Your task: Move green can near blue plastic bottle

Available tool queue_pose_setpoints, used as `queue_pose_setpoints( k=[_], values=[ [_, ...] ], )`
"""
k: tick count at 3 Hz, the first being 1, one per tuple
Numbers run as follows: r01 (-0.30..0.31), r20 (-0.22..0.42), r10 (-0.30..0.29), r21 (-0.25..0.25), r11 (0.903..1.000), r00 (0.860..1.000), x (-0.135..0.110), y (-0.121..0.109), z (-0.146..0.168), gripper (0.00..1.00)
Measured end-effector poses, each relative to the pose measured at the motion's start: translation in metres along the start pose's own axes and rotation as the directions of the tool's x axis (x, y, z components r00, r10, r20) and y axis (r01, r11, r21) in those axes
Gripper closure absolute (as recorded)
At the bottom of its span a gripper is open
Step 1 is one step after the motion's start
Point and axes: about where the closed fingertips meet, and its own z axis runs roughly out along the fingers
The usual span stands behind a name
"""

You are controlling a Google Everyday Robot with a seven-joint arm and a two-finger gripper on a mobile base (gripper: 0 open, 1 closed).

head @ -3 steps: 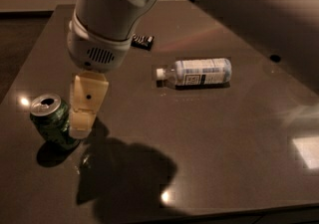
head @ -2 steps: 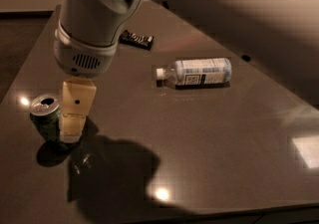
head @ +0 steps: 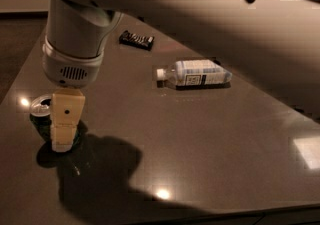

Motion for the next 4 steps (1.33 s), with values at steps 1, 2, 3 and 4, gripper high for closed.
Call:
queue_pose_setpoints(
  k=[1, 2, 3, 4],
  values=[
    [0.013, -0.006, -0.013, -0.019, 0.9997, 1.000, -0.0026, 0.0026, 0.0099, 0.00],
    [0.022, -0.006, -0.023, -0.042, 0.9989, 1.000, -0.0069, 0.0049, 0.0149, 0.16],
    [0.023, -0.001, -0.023, -0.067, 0.9975, 1.000, -0.0094, 0.0066, 0.0168, 0.40],
    [0.012, 0.009, -0.011, -0.081, 0.9967, 1.000, -0.0078, 0.0060, 0.0121, 0.62]
  ],
)
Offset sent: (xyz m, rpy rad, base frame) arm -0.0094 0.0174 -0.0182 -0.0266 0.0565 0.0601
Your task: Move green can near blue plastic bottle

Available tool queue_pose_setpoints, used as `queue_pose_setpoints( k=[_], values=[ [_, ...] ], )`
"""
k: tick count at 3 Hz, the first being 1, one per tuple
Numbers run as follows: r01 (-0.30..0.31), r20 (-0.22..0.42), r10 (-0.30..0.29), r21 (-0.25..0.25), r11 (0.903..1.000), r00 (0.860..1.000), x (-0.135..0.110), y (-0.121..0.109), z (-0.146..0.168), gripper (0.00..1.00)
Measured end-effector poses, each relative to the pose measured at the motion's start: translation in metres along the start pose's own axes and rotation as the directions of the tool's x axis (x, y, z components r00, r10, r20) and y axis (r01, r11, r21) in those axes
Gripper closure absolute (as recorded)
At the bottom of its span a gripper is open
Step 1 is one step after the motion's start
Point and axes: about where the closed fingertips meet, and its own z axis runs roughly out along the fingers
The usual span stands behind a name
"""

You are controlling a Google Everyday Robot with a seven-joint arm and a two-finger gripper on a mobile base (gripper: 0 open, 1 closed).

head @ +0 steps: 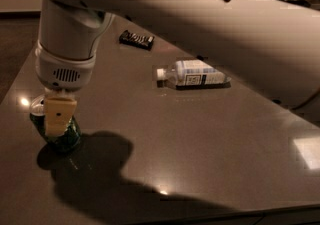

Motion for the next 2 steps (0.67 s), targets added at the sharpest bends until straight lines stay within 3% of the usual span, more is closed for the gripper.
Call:
queue_pose_setpoints(
  k=[1, 2],
  values=[
    [-0.043, 0.009, 0.043, 0.004, 0.9991, 0.999, 0.016, -0.011, -0.014, 0.87],
    [-0.113, 0.011, 0.113, 0.027, 0.9932, 0.994, 0.052, -0.031, -0.033, 1.00]
  ],
)
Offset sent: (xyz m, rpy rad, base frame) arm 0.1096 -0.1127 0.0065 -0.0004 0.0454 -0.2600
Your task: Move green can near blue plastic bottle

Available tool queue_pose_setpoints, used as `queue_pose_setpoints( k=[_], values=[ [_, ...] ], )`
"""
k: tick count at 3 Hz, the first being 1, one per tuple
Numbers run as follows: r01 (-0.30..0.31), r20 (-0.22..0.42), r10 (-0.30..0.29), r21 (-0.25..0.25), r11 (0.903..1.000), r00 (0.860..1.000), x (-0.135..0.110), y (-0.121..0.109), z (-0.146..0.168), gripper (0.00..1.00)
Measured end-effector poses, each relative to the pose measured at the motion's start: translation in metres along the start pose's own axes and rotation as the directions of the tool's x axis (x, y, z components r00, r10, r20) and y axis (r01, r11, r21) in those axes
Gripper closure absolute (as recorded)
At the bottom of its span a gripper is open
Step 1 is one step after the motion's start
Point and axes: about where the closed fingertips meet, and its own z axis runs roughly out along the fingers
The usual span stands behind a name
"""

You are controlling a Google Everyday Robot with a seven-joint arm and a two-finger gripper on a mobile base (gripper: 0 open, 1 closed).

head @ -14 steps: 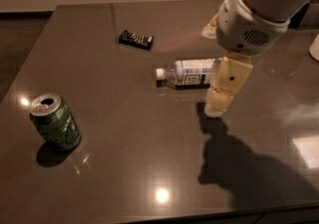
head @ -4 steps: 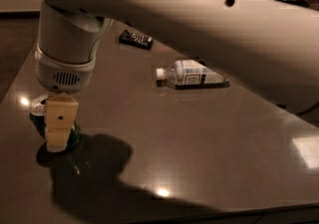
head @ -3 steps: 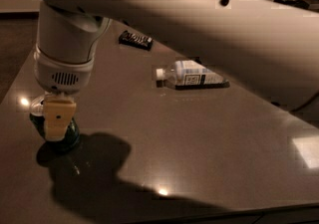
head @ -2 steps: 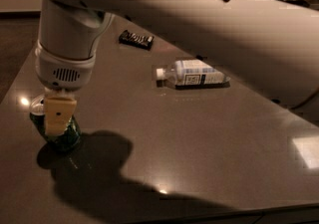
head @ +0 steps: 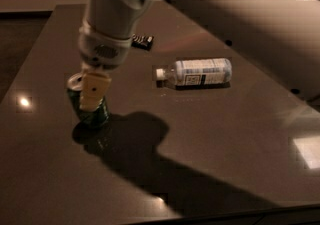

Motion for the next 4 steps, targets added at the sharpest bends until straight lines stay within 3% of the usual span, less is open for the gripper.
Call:
queue_pose_setpoints(
  k=[2, 4],
  values=[
    [-0.159, 0.028, 0.158, 0.043, 0.9863, 0.987, 0.093, -0.035, -0.030, 1.00],
    [-0.178, 0.034, 0.177, 0.051, 0.9827, 0.984, 0.106, -0.037, -0.035, 1.00]
  ],
)
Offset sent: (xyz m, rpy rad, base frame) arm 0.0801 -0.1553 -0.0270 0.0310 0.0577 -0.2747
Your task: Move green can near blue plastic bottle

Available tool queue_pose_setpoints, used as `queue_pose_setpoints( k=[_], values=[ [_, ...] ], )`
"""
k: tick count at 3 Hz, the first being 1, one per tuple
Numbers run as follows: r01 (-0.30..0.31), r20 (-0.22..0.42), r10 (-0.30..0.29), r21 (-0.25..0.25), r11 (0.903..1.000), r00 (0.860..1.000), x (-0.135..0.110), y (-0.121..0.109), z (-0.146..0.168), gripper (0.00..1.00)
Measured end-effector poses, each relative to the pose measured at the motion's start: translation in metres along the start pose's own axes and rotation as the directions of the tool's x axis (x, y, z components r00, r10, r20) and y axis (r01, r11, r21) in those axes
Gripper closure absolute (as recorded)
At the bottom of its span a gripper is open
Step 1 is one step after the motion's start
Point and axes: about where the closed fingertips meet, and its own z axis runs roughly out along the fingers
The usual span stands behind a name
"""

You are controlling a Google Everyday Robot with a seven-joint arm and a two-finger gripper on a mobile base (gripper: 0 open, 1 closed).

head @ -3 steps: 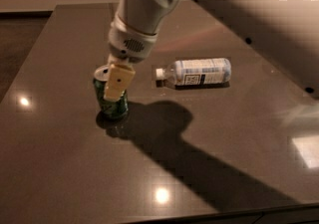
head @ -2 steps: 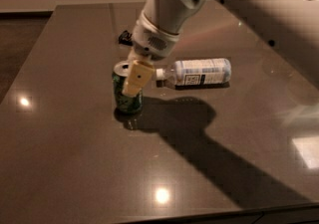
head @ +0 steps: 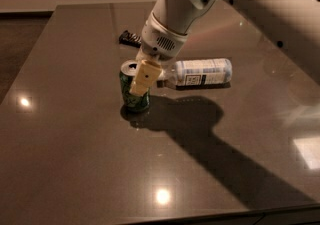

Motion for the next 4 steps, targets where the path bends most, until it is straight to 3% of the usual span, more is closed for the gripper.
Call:
queue_pose_setpoints(
  k=[1, 2, 3, 4],
  values=[
    [-0.003, 0.001, 0.003, 0.003, 1.0000, 1.000, 0.002, -0.001, -0.001, 1.00],
    [-0.037, 0.020, 0.036, 0.044, 0.9983, 0.999, 0.022, -0.012, -0.019, 1.00],
    [-0.090, 0.041, 0.086, 0.105, 0.9903, 0.995, 0.052, -0.029, -0.043, 0.80],
    [-0.104, 0.039, 0.100, 0.129, 0.9862, 0.994, 0.063, -0.037, -0.049, 0.56]
  ],
)
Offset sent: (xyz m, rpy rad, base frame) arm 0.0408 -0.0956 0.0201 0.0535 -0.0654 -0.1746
